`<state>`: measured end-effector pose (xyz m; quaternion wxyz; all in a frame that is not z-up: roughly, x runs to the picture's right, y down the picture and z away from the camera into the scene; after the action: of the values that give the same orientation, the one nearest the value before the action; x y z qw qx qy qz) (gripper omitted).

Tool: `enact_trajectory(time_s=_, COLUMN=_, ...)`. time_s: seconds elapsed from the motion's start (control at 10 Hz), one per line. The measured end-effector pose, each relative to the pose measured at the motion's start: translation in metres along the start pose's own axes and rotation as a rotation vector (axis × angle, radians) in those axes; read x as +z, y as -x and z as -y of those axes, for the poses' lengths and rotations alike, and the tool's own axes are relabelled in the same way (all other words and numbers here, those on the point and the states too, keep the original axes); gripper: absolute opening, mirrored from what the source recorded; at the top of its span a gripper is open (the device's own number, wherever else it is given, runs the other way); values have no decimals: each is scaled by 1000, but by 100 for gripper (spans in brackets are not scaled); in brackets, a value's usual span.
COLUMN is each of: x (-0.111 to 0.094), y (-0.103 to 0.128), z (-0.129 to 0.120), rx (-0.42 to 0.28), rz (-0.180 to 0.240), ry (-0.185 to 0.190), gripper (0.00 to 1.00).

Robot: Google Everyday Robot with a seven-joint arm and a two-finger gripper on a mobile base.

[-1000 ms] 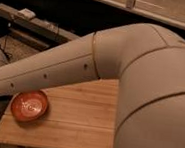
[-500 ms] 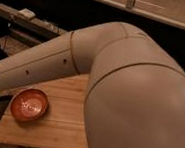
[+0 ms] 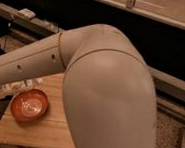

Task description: Place the bottle in the ceramic bowl

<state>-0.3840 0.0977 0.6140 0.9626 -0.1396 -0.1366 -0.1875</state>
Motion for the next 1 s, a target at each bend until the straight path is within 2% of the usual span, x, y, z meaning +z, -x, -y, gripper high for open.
enact_trajectory(time_s=0.4, x=36, y=19, z=-15, rx=-68, rz=-9, ry=104, gripper=0)
enact_trajectory(time_s=0.7, x=53, y=37, z=-29, rx=-122, rz=-22, ry=156, gripper=0)
enact_trajectory(time_s=0.9, x=68, y=39, z=-35, rx=-132, rz=-41, ry=187, gripper=1)
enact_trajectory(time_s=1.0, x=75, y=40, z=-37, rx=-132, rz=-49, ry=200, gripper=4)
